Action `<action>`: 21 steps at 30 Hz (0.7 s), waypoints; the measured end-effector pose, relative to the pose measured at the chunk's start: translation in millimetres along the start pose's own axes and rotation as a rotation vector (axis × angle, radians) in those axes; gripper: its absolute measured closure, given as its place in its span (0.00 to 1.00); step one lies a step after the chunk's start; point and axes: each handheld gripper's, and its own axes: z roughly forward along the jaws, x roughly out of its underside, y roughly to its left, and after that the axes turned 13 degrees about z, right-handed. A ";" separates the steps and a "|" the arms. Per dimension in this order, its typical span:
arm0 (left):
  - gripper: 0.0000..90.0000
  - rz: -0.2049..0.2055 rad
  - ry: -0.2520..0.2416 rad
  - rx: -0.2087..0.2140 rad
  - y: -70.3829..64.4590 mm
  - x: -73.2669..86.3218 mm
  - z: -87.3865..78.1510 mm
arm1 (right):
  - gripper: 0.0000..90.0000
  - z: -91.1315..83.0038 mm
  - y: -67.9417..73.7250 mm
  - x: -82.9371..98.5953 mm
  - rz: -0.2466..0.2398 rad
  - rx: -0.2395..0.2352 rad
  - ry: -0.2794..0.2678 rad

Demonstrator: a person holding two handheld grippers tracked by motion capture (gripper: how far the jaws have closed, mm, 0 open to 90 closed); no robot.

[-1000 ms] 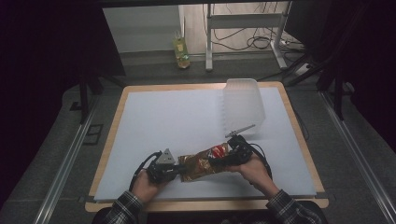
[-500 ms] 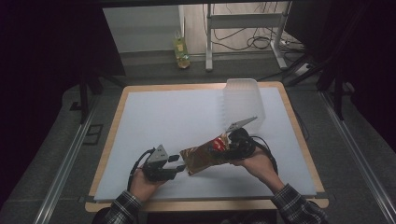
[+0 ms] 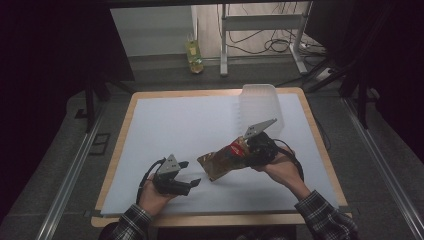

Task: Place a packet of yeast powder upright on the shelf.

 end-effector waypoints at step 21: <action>0.09 0.032 0.010 -0.019 -0.3 -0.1 0.0 | 0.80 -16.4 -8.0 -18.0 -0.180 0.034 0.014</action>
